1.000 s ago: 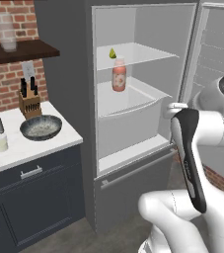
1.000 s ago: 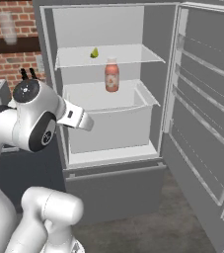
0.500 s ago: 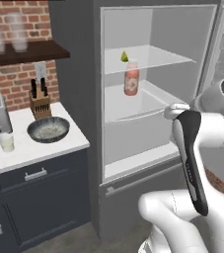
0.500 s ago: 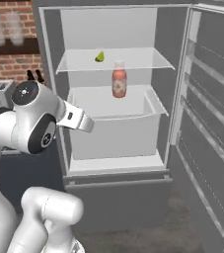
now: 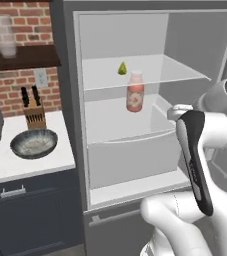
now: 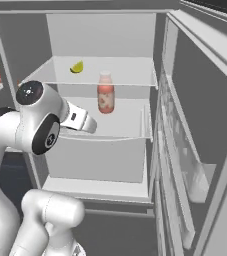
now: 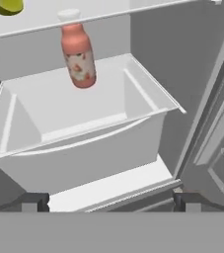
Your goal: Grab a lemon wedge from the fridge and one ice cube from the ice bowl, and put them in the glass of lemonade.
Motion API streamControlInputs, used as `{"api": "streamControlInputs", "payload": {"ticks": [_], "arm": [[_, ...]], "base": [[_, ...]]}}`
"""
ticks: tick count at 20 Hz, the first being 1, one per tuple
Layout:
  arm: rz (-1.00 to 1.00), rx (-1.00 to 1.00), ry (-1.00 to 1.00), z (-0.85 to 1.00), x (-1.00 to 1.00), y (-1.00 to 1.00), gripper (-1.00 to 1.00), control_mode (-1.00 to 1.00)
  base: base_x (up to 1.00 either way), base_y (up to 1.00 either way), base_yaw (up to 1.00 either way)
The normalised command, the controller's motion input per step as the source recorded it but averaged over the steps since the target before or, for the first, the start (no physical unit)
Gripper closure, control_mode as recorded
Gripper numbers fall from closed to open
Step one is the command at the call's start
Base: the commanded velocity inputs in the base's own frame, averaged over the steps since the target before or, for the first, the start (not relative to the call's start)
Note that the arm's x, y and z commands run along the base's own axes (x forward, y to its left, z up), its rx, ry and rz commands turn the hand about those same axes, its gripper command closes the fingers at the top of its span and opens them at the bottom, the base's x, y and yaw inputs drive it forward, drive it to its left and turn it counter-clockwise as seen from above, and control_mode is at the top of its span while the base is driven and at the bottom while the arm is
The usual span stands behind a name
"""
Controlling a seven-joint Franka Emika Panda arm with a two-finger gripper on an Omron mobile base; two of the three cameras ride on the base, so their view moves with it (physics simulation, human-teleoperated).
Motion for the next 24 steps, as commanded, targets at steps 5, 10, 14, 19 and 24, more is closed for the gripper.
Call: {"api": "streamControlInputs", "payload": {"ticks": [5,10,14,19,24], "arm": [[0.00,0.00,0.00,0.00,0.00,0.00,-1.00,1.00],[0.11,-0.02,-0.25,0.38,-0.25,0.00,-1.00,-1.00],[0.15,-0.09,-0.49,0.82,-0.12,0.03,-1.00,-1.00],[0.05,-0.03,-0.27,0.31,0.02,-0.08,-1.00,-1.00],[0.04,-0.04,-0.05,-0.01,0.39,0.17,-1.00,-1.00]], "base": [[-0.32,-0.03,0.27],[-0.13,0.00,0.03],[0.00,0.00,0.00],[0.00,0.00,0.00],[0.00,0.00,0.00]]}}
